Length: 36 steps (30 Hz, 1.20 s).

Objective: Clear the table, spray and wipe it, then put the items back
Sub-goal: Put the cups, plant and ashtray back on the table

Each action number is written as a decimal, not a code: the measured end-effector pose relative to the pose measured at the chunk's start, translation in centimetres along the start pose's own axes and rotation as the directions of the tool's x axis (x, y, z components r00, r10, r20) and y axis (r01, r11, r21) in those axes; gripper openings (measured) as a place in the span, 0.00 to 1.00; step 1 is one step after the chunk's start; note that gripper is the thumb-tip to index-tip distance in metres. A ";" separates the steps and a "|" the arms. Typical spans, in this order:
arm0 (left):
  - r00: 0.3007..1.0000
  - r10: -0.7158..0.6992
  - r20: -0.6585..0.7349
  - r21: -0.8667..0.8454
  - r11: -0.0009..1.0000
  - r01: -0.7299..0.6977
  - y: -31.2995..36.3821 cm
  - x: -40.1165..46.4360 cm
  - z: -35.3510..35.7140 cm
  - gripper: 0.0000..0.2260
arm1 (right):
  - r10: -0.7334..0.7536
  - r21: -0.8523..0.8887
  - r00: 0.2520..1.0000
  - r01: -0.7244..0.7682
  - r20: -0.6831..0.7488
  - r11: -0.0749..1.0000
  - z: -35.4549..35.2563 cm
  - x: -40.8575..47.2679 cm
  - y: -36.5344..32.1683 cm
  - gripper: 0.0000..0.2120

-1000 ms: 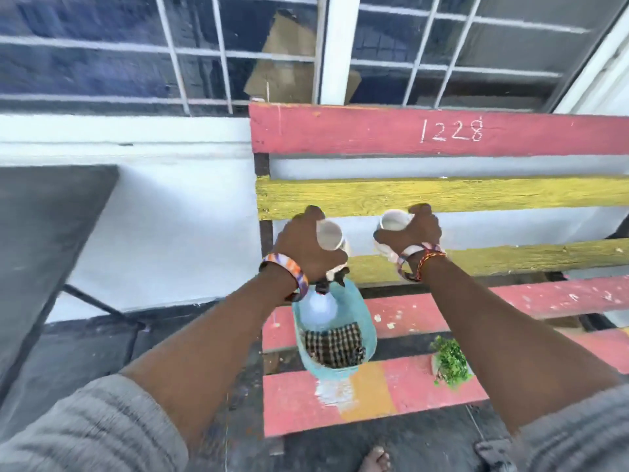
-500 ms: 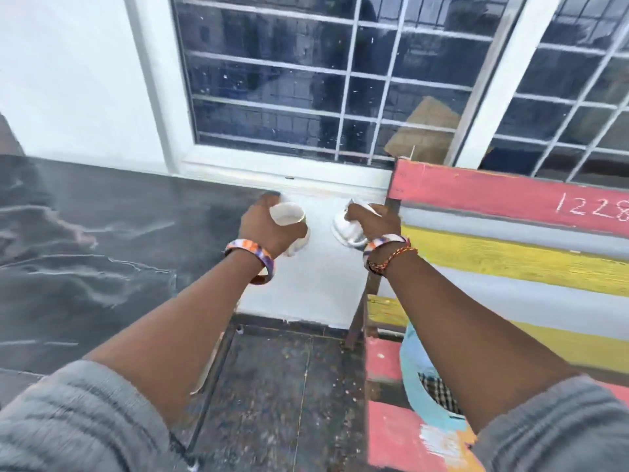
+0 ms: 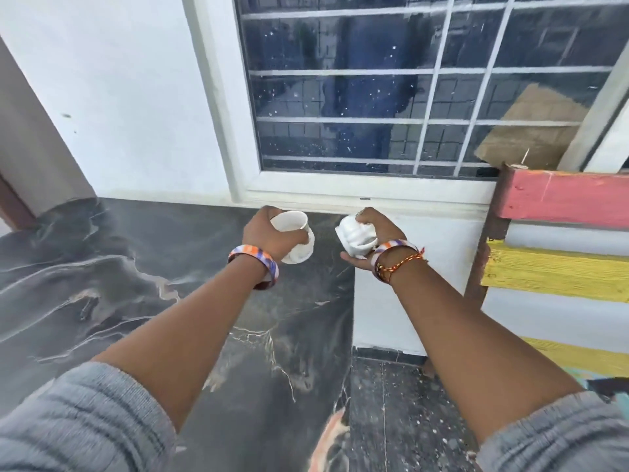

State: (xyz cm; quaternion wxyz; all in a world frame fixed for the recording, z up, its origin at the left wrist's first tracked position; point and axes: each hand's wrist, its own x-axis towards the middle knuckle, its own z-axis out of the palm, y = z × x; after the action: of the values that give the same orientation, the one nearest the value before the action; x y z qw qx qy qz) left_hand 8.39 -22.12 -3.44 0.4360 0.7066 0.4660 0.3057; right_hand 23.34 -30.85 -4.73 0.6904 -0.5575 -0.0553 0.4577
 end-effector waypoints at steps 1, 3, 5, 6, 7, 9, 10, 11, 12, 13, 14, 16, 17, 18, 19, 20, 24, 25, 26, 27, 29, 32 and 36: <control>1.000 -0.012 0.001 -0.014 1.000 0.012 -0.5 1.1 -0.8 0.22 | 0.034 0.047 0.999 -0.035 0.005 0.998 1.4 0.7 0.3 0.06; 0.999 -0.041 0.001 -0.026 0.999 0.041 -1.5 3.1 -2.5 0.18 | 0.099 0.069 0.995 -0.100 0.017 0.993 4.0 1.9 0.9 0.04; 0.998 -0.063 -0.003 -0.016 0.998 0.063 -2.8 4.8 -3.9 0.21 | 0.144 0.045 0.988 -0.146 0.052 0.988 6.1 2.5 1.6 0.07; 0.997 -0.072 -0.015 -0.009 0.997 0.071 -3.5 5.9 -4.6 0.24 | 0.161 0.031 0.985 -0.163 0.057 0.986 7.0 3.3 2.0 0.07; 0.997 -0.078 -0.028 -0.007 0.997 0.077 -4.3 7.0 -5.4 0.26 | 0.153 -0.001 0.987 -0.153 0.047 0.988 7.7 3.8 2.5 0.06; 0.995 -0.085 -0.054 -0.017 0.996 0.084 -6.0 9.5 -6.9 0.26 | 0.125 -0.090 0.990 -0.120 0.060 0.989 9.5 4.8 3.4 0.07; 0.993 -0.096 -0.066 -0.034 0.995 0.094 -7.1 11.0 -8.0 0.26 | 0.113 -0.140 0.991 -0.102 0.071 0.985 11.1 5.4 4.0 0.07; 0.991 -0.115 -0.074 -0.064 0.992 0.111 -8.0 12.3 -8.9 0.26 | 0.117 -0.156 0.990 -0.104 0.080 0.982 12.4 5.9 4.5 0.07; 0.988 -0.137 -0.075 -0.105 0.986 0.129 -8.9 13.7 -9.9 0.25 | 0.114 -0.169 0.989 -0.098 0.091 0.981 13.9 6.5 4.9 0.07; 0.985 -0.155 -0.069 -0.145 0.979 0.144 -9.7 15.1 -11.1 0.25 | 0.124 -0.158 0.988 -0.109 0.087 0.981 15.7 7.1 5.4 0.07; 0.985 -0.162 -0.060 -0.161 0.975 0.151 -10.3 16.3 -12.1 0.24 | 0.130 -0.145 0.987 -0.116 0.089 0.983 17.5 7.7 5.7 0.06; 0.990 -0.132 -0.039 -0.130 0.983 0.126 -11.9 19.3 -14.7 0.23 | 0.120 -0.180 0.991 -0.107 0.061 0.978 21.9 9.0 6.7 0.02; 0.993 -0.111 -0.030 -0.102 0.989 0.107 -12.8 21.1 -16.4 0.24 | 0.115 -0.204 0.992 -0.104 0.045 0.974 24.5 9.8 7.4 0.01; 0.997 -0.082 -0.017 -0.071 0.994 0.080 -13.5 22.6 -17.9 0.25 | 0.114 -0.220 0.993 -0.105 0.026 0.970 26.8 10.5 8.0 0.02; 0.998 -0.066 -0.009 -0.049 0.997 0.065 -14.4 23.9 -19.1 0.27 | 0.113 -0.245 0.994 -0.109 0.004 0.963 28.5 10.9 8.4 0.02; 0.998 -0.062 -0.006 -0.030 0.998 0.062 -15.5 25.6 -20.9 0.28 | 0.103 -0.274 0.994 -0.105 -0.023 0.956 30.9 11.6 9.1 0.03; 0.995 -0.089 -0.050 0.016 0.996 0.090 -19.9 30.7 -28.0 0.28 | 0.056 -0.205 0.998 -0.055 -0.005 0.977 39.8 13.8 11.8 0.09; 0.993 -0.096 -0.070 0.011 0.995 0.097 -20.8 31.8 -29.8 0.27 | 0.045 -0.175 0.999 -0.043 0.006 0.984 42.0 14.6 12.5 0.11; 0.990 -0.105 -0.093 0.010 0.994 0.106 -21.7 33.0 -31.7 0.26 | 0.041 -0.172 0.999 -0.038 0.018 0.984 44.2 15.4 13.2 0.09; 0.987 -0.115 -0.117 -0.001 0.993 0.115 -22.7 34.2 -33.4 0.26 | 0.044 -0.174 0.999 -0.037 0.032 0.984 46.6 16.3 13.8 0.07; 0.980 -0.119 -0.157 -0.007 0.993 0.119 -24.3 36.5 -36.0 0.26 | 0.045 -0.141 0.997 -0.036 0.060 0.989 50.1 17.7 14.9 0.08; 0.974 -0.125 -0.190 0.022 0.991 0.131 -26.3 40.0 -39.3 0.29 | 0.061 -0.043 0.998 -0.060 0.030 0.997 54.9 20.0 16.6 0.09; 0.975 -0.109 -0.194 0.046 0.992 0.120 -28.2 43.4 -41.9 0.29 | 0.192 0.072 0.981 -0.190 -0.027 0.979 59.4 23.4 18.1 0.06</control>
State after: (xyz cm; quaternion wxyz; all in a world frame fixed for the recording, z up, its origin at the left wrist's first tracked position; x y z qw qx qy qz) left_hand -21.37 37.17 -9.58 0.3857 0.6582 0.5544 0.3328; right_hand -8.37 27.38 -7.65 0.6631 -0.5435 0.0261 0.5141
